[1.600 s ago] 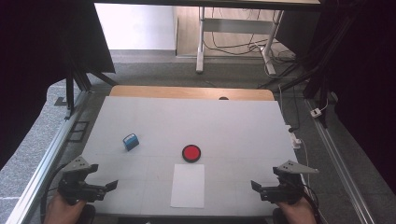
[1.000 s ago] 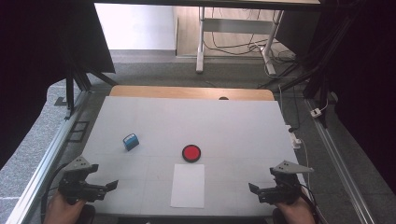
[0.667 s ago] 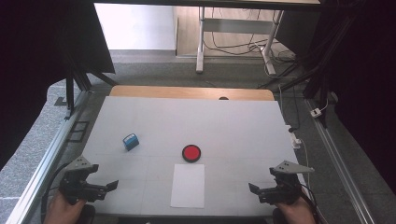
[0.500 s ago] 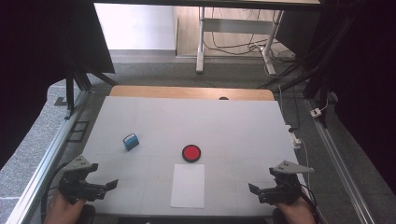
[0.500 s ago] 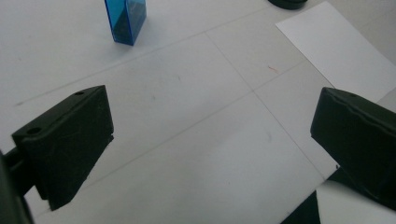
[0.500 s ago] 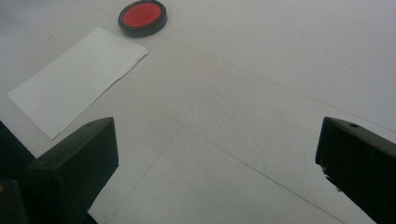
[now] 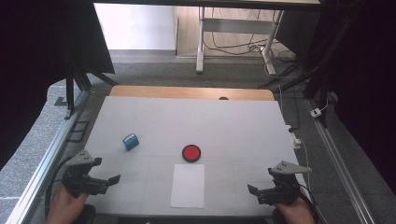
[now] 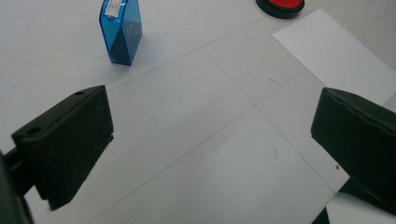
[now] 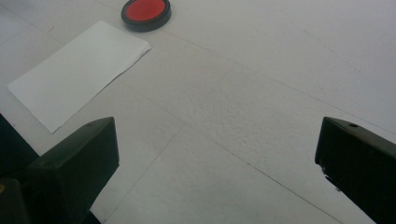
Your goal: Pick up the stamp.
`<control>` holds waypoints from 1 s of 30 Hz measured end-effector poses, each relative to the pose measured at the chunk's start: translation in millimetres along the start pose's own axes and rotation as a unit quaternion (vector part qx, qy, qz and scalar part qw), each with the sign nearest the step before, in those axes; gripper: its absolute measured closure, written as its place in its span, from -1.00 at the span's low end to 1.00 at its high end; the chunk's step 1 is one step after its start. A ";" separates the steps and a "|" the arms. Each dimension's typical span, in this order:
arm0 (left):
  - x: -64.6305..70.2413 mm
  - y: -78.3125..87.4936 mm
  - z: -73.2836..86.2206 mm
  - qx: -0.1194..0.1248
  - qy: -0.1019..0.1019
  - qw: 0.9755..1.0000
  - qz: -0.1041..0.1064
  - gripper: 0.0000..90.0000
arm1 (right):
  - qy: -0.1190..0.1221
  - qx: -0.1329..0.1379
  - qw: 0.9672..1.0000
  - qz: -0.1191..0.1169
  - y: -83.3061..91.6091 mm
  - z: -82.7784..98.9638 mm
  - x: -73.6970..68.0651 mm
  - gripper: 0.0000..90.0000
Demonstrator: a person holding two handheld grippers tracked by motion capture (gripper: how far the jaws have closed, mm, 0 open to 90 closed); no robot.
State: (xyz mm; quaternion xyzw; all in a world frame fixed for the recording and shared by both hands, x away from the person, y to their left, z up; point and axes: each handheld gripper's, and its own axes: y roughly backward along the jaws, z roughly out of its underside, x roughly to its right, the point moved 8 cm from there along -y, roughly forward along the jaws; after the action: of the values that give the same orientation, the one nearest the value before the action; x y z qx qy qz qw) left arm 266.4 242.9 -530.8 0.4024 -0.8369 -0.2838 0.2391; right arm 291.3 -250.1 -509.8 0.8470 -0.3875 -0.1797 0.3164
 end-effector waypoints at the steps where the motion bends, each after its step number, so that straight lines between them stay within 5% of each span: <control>1: -1.0 -0.7 -0.7 0.002 -0.001 1.000 0.000 -1.00 | 0.000 0.000 1.000 0.000 -0.1 0.0 -0.1 -1.00; 7: -6.4 -6.0 -4.2 0.005 -0.001 1.000 0.009 -1.00 | 0.003 -0.004 1.000 -0.001 -0.5 0.3 -0.3 -1.00; 30: -34.9 -27.6 -28.3 0.001 0.006 1.000 -0.024 -1.00 | 0.008 -0.009 1.000 0.002 -1.9 0.6 -1.0 -1.00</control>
State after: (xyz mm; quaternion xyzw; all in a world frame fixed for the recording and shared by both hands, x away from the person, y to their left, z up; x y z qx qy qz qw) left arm 318.7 248.9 -534.8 0.4239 -0.8260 -0.2863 0.2369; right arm 291.4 -248.6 -511.5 0.8449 -0.3851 -0.1759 0.3271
